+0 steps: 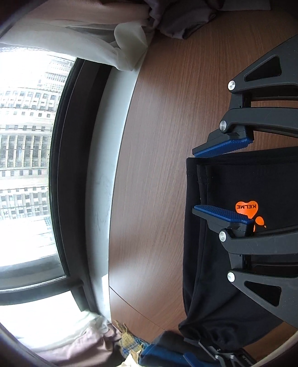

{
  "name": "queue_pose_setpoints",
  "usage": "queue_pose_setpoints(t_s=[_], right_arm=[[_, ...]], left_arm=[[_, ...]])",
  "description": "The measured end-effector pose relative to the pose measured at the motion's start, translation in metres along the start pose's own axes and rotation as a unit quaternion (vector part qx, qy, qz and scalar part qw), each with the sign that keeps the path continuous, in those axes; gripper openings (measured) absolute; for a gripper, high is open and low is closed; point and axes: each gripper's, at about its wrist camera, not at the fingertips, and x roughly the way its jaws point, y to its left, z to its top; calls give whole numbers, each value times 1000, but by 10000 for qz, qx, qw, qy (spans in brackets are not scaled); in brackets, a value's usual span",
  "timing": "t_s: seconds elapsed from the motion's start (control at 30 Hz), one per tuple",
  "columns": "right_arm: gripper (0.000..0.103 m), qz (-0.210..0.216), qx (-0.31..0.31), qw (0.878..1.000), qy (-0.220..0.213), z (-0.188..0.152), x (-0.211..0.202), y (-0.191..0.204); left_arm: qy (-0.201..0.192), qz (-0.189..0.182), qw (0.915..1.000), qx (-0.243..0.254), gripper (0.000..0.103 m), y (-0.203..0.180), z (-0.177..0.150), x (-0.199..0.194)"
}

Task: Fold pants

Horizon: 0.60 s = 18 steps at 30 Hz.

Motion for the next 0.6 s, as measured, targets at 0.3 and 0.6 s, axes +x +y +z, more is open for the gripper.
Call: queue_pose_setpoints(t_s=[0.3, 0.6], right_arm=[[41, 39, 163, 9994, 292, -4, 22, -6], [23, -92, 7, 9994, 321, -10, 27, -3]], left_arm=[[31, 171, 9998, 48, 66, 1, 1, 7], [207, 281, 9994, -19, 66, 6, -5, 17]])
